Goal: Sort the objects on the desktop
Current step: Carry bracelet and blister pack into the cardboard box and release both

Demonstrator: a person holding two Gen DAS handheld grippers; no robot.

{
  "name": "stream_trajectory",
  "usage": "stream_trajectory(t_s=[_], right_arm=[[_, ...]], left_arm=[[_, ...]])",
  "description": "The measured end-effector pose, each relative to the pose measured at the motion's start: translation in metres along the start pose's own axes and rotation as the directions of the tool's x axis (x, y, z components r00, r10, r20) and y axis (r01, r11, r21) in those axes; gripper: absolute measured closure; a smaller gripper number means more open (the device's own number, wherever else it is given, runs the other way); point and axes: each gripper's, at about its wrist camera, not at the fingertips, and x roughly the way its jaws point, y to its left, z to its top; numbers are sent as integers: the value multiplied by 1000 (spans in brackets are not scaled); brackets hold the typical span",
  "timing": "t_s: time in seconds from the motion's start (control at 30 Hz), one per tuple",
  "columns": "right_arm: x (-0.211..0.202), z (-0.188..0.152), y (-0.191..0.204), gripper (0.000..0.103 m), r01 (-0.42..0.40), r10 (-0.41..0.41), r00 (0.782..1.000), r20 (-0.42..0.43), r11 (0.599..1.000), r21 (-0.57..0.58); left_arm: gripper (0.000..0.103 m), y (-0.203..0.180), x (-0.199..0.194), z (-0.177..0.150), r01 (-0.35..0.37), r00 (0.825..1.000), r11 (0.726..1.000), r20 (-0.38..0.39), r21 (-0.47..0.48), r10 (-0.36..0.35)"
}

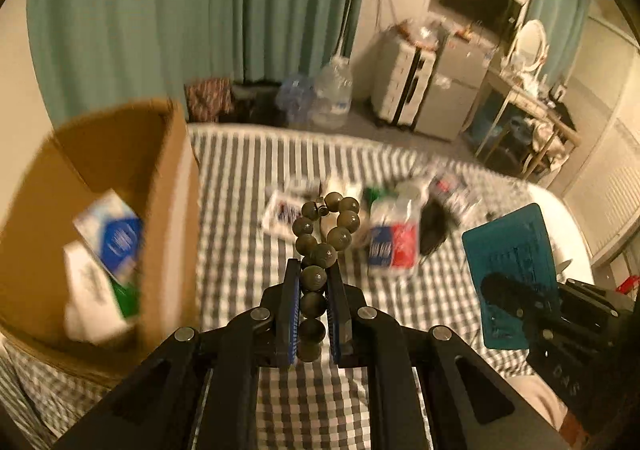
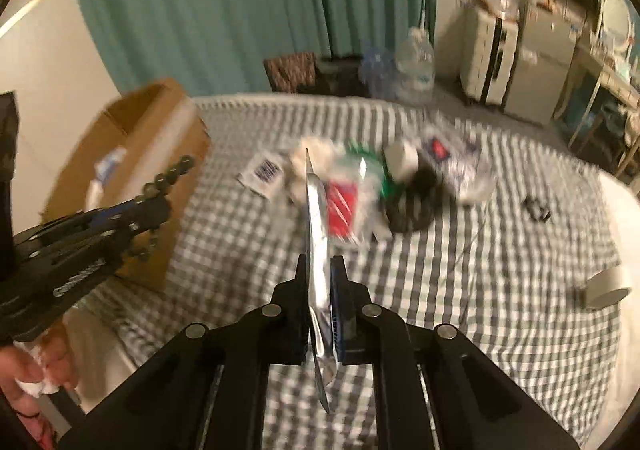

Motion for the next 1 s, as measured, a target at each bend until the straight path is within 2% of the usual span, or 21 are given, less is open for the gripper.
stream_trajectory(t_s=[0.17, 0.3, 0.47, 0.63, 0.8, 1.0], right_arm=[[-39, 24, 52, 95, 48, -40, 993, 108, 996, -76], [-62, 35, 91, 95, 34, -14, 988, 152, 991, -131], [-64, 49, 146, 95, -21, 57, 985, 165, 978, -207], [-38, 72, 210, 95, -126, 164, 979, 118, 952, -279], [13, 87, 258, 95, -182, 209, 977, 48, 926, -330], [73, 99, 280, 94, -231, 234, 972, -28, 922, -311]], left_arm=[[92, 18, -56, 23, -5, 994, 1000, 108, 4, 4], [92, 44, -90, 32, -26, 986, 999, 162, -18, 29], [92, 92, -114, 32, -78, 977, 994, 196, -71, 90], [92, 148, -112, 22, -137, 973, 980, 167, -141, 160], [92, 199, -82, 4, -189, 975, 960, 80, -206, 209], [92, 215, -42, -11, -188, 982, 958, -9, -214, 191]])
